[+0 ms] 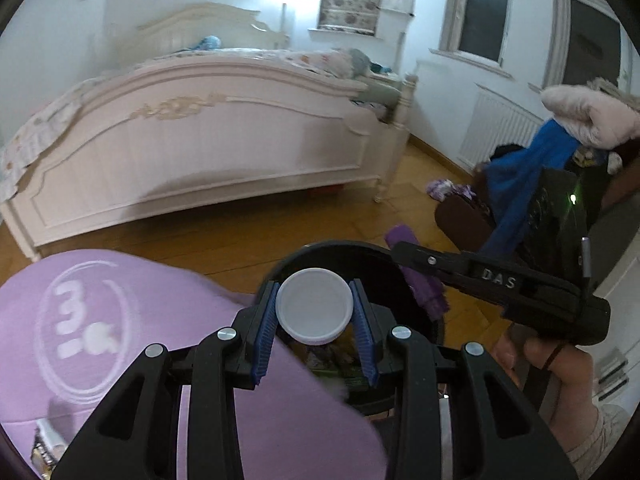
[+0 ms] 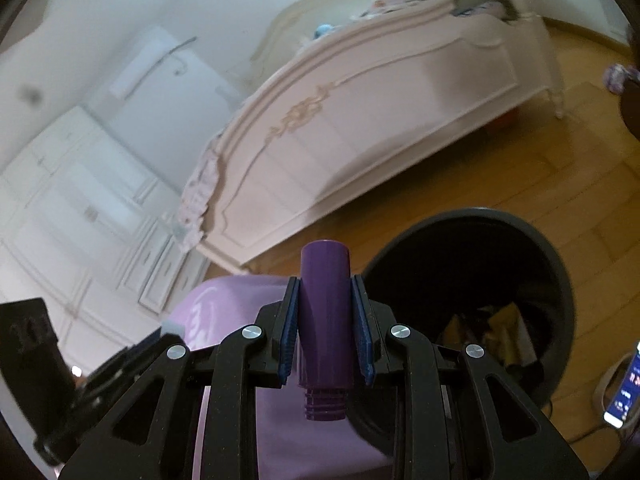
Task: Collect trash
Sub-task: 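Carry the purple tube and white lid over the black bin and open both tools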
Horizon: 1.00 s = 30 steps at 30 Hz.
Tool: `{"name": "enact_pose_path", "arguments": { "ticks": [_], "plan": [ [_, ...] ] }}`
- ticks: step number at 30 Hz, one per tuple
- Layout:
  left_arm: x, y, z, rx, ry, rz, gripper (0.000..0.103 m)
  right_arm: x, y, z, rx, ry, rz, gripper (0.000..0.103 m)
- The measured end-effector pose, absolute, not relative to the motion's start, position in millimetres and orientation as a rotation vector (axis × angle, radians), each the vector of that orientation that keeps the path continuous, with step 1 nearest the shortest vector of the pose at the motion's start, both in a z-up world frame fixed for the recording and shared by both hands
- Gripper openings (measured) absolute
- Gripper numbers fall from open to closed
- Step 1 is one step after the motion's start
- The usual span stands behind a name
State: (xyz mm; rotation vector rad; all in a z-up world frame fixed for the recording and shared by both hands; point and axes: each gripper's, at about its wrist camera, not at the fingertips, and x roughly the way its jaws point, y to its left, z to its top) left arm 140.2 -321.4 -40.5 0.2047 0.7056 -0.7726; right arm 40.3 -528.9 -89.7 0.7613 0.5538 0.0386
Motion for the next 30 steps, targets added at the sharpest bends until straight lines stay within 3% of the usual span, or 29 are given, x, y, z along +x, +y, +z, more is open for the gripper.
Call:
{"name": "enact_pose_path", "arguments": {
  "ticks": [25, 28, 29, 30],
  "plan": [
    [128.2, -375.1, -64.8, 0.282, 0.755, -0.796, 0.036, 29.9, -555.9, -110.6, 0.819, 0.593, -0.05, 0.026],
    [127.0, -376.4, -64.9, 0.291, 0.741, -0.776, 0.038, 31.1, -557.4, -113.5, 0.824, 0.6, -0.065, 0.026],
    [126.3, -376.1, -65.3, 0.296, 0.739, -0.773, 0.043, 31.0, -557.1, -113.3, 0.823, 0.603, -0.071, 0.026],
    [125.0, -376.5, -64.8, 0.305, 0.732, -0.765, 0.055, 30.8, -557.2, -113.1, 0.821, 0.604, -0.075, 0.032]
  ]
}}
